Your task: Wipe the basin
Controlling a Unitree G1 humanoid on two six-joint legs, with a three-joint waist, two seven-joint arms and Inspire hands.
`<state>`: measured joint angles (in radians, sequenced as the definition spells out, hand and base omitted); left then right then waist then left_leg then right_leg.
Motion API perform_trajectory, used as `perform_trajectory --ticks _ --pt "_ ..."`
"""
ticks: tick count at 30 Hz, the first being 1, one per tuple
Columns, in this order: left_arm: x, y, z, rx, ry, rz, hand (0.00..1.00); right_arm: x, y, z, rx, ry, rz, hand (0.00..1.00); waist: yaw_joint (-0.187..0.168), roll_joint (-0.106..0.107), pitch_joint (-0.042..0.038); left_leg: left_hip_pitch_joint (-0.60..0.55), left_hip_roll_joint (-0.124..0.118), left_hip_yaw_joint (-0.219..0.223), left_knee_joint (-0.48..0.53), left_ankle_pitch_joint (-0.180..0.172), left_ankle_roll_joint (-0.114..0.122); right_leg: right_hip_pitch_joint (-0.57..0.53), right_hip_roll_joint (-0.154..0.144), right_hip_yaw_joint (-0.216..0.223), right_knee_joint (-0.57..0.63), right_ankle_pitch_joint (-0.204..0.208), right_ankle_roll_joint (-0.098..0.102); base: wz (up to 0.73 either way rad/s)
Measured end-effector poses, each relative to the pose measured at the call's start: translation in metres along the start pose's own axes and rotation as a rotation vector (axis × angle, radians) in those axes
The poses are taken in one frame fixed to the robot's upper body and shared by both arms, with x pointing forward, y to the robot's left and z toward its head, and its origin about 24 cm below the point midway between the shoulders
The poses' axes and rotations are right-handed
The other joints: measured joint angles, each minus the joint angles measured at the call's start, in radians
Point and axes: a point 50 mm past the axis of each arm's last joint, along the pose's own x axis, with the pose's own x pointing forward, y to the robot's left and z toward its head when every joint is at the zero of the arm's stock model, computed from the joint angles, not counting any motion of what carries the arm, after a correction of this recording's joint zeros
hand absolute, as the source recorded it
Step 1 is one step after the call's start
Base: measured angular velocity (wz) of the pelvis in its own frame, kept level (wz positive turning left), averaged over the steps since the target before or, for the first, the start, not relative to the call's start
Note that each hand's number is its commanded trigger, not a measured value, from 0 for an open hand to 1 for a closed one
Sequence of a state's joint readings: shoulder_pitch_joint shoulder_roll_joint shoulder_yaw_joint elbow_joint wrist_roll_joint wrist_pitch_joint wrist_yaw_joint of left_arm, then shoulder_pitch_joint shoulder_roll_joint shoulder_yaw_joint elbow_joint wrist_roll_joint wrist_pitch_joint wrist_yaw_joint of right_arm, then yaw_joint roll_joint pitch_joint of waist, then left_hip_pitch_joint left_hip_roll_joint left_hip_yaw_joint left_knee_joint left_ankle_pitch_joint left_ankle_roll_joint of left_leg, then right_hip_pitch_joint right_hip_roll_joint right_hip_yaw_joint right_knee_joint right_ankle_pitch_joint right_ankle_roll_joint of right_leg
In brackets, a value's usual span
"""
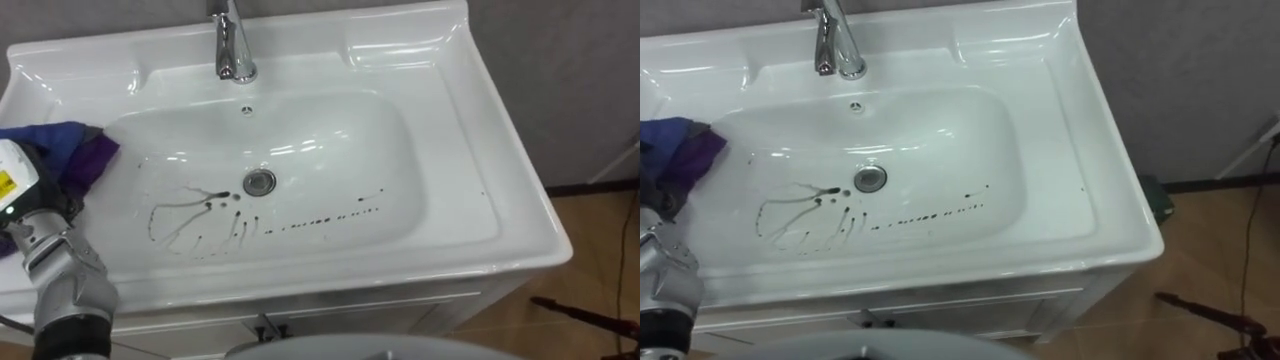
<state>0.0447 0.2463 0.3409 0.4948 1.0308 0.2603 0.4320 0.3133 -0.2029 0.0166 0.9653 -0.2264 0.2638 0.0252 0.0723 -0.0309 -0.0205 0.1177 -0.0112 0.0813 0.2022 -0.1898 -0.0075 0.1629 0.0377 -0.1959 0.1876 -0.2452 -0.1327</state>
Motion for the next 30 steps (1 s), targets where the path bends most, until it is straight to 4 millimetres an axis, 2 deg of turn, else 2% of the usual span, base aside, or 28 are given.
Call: perform_trajectory --ticks 17,26,30 --pt "-0.002 -0.004 -0.005 -0.015 0.033 -0.004 1.0 0.0 -0.002 -0.001 -0.017 0.01 -0.032 0.0 -0.013 0.015 -0.0017 0.0 0.001 0.005 -0.001 0.0 0.0 0.0 0.0 0.001 0.0 0.0 0.0 0.0" --pt "-0.008 -0.004 -0.008 -0.104 0.051 -0.021 1.0 0.0 -0.003 0.002 -0.018 -0.001 -0.046 0.0 -0.016 0.026 -0.0023 -0.001 -0.001 0.001 -0.003 0.0 0.0 -0.001 -0.001 -0.003 -0.002 0.0 0.001 0.0" --pt "-0.011 -0.003 -0.006 -0.136 0.039 -0.028 1.0 0.0 -0.002 0.006 -0.028 -0.027 -0.038 0.0 -0.03 0.03 0.0001 -0.002 -0.002 -0.001 -0.003 0.0 0.0 0.0 -0.002 -0.009 -0.002 -0.001 0.002 0.05"
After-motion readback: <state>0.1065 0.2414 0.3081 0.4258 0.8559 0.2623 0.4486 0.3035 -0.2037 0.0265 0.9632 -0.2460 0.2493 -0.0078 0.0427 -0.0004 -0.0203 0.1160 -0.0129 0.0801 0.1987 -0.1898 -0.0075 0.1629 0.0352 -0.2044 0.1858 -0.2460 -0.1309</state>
